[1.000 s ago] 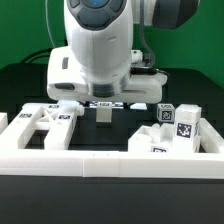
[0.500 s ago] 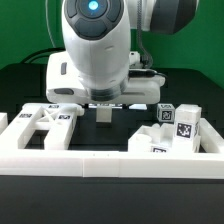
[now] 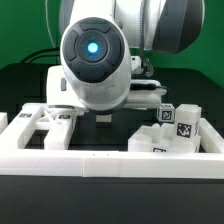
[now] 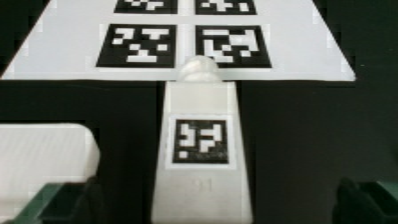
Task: Assemble chair
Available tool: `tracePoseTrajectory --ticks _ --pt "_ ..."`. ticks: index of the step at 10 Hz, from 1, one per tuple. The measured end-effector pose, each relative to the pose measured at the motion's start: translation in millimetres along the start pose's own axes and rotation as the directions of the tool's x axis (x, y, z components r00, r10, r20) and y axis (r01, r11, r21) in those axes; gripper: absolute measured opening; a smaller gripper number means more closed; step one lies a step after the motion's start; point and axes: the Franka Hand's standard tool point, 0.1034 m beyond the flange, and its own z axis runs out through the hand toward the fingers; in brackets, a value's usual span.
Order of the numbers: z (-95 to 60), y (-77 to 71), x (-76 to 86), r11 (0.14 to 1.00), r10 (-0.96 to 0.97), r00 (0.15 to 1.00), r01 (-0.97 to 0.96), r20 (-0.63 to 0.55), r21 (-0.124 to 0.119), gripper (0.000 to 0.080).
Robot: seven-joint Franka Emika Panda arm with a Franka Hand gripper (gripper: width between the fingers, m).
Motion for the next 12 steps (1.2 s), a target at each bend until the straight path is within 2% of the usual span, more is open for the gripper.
tracePoseTrajectory --ticks 3,6,8,9,11,12 --pt "14.9 3.8 5.4 1.0 0.027 1.0 -0.027 0.012 0.001 0.0649" --pt "14.7 3.9 5.9 1.0 0.03 1.0 -0.03 0.009 0.0 0.0649" --pt "14.6 4.4 5.9 1.0 0.03 1.0 -0.03 0.008 0.001 0.0389" --pt "14.4 4.8 5.9 1.0 0.03 1.0 -0.03 0.008 0.001 0.0284" --pt "10.4 4.3 5.1 1.0 0.029 1.0 -0.029 0.005 0.001 0.0285" --pt "3.5 3.6 3.1 1.0 0.028 1.0 -0.028 -0.002 0.002 0.0285"
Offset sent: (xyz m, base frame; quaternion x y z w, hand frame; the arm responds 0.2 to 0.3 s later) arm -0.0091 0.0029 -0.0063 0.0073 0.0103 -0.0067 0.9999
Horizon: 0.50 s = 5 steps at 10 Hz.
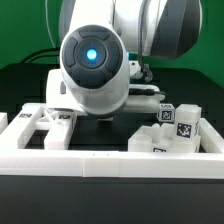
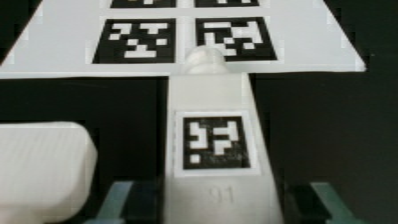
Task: Assemble chair
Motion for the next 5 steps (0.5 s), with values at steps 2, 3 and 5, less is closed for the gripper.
tracePoseTrajectory --ticks 2,3,5 --pt "-15.0 -5.5 -10.6 1.0 0.016 1.0 -0.016 0.012 0.002 0.0285" --pt "-32.4 -12.1 -22.0 1.0 0.015 1.0 -0.015 0.015 -0.003 0.0285" --pt "-46.6 -17.7 -26.2 1.0 0.001 1.0 -0.001 -0.02 -0.006 0.0285"
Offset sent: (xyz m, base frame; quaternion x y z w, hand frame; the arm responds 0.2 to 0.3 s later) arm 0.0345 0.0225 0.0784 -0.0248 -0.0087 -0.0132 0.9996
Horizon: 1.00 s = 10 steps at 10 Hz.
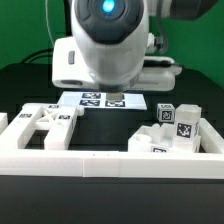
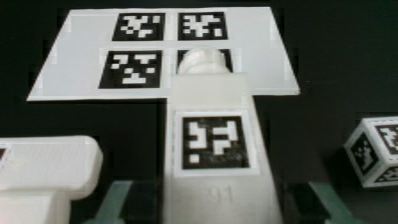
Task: Assemble chair
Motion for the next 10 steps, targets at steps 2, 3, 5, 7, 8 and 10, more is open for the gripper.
tracePoseTrajectory --ticks 2,3,5,7,8,10 --pt "-3.4 0.8 5.7 1.0 0.0 0.999 0.0 -0.036 -0.001 0.0285" --pt "-5.0 0.7 5.9 1.0 0.0 0.999 0.0 -0.046 -0.001 0.0285" --pt "-34.4 -8.0 8.1 1.0 -0.016 0.978 0.015 -0.207 -0.008 0.0285" --pt "-47.0 -9.5 10.3 1.0 -0.019 0.937 0.018 -0.35 -0.005 0.0285" --pt "-48.3 -8.9 11.4 1.0 -0.018 0.912 0.017 -0.41 -0.004 0.0285" --pt "-52.9 -9.0 14.7 1.0 -0.009 0.839 0.01 -0.544 -0.002 0.0285"
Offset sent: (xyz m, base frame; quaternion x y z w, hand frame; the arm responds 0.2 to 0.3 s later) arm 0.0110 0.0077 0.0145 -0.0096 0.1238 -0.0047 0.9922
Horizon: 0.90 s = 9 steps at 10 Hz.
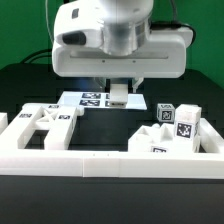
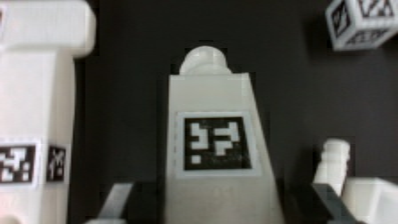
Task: Assemble chair
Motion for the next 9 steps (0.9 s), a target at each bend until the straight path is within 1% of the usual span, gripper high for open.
tracePoseTrajectory --ticks 1,2,3,4,5,6,7,9 --pt "-0.9 -1.9 1.1 1.0 0.017 0.999 -0.017 -0.045 0.004 0.0285" --pt "-9.5 -5.2 4.6 1.0 0.028 0.995 -0.026 -0.1 0.015 0.0285" --pt "-20.2 -7.4 4.5 0.999 0.036 0.991 -0.033 -0.127 0.021 0.0285" --pt "-35.2 -6.9 8.8 0.999 0.034 0.978 -0.03 -0.207 0.025 0.0285" --pt "-45.1 -6.1 10.1 0.999 0.035 0.961 -0.028 -0.276 0.028 0.0285" --pt "-46.0 -5.4 14.6 0.999 0.036 0.929 -0.029 -0.369 0.024 0.0286" --pt "-43.3 -4.9 15.1 0.999 0.035 0.902 -0.029 -0.431 0.02 0.0286" --pt "-45.1 -4.8 20.8 0.999 0.034 0.842 -0.032 -0.539 0.013 0.0285"
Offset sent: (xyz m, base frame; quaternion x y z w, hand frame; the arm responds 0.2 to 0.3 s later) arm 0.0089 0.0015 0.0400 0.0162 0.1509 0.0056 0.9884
